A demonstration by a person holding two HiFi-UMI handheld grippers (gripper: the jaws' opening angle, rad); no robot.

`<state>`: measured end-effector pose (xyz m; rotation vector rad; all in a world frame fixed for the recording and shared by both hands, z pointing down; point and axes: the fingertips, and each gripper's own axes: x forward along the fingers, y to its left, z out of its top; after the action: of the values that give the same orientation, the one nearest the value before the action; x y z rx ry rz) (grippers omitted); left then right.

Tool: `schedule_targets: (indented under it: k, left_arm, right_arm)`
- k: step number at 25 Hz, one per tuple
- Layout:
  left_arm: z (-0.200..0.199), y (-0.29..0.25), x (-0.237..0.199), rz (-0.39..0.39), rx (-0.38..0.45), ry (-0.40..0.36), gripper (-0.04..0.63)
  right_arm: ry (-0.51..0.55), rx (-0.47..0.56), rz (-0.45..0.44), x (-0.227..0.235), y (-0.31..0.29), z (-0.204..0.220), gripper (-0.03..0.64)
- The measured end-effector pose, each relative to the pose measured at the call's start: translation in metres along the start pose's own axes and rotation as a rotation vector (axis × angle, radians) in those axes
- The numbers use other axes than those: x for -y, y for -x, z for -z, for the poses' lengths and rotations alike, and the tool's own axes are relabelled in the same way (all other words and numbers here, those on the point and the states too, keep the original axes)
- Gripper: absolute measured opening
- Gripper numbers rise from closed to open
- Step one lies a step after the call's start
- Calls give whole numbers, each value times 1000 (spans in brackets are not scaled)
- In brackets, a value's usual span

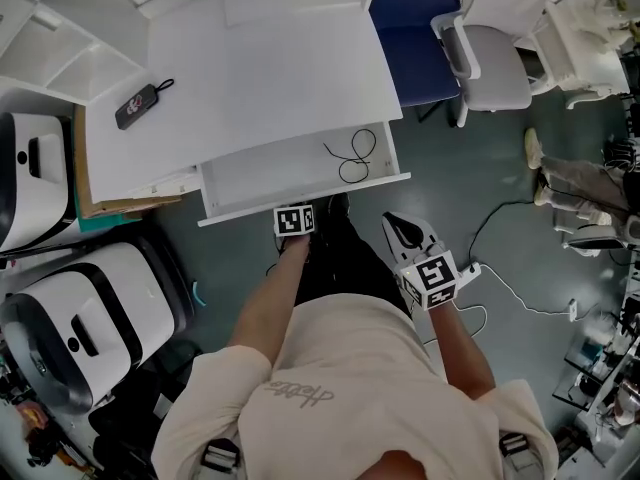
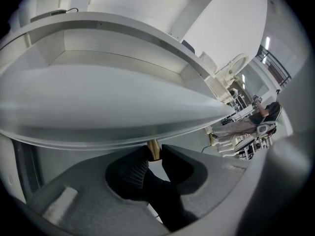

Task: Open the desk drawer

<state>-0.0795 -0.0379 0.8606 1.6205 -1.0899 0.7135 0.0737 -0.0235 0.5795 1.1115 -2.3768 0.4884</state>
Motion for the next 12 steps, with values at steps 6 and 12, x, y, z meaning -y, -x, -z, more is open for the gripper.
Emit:
schedule_targets:
  k: [6,12]
  left_arm:
    - [14,2,7,22,-1,-12,91]
    - [30,5,9,27,-12,-5,91]
  right_arm:
    - [-31,-21,40,-13,19,22,2]
    - [-39,-41,39,-23,29,32,2]
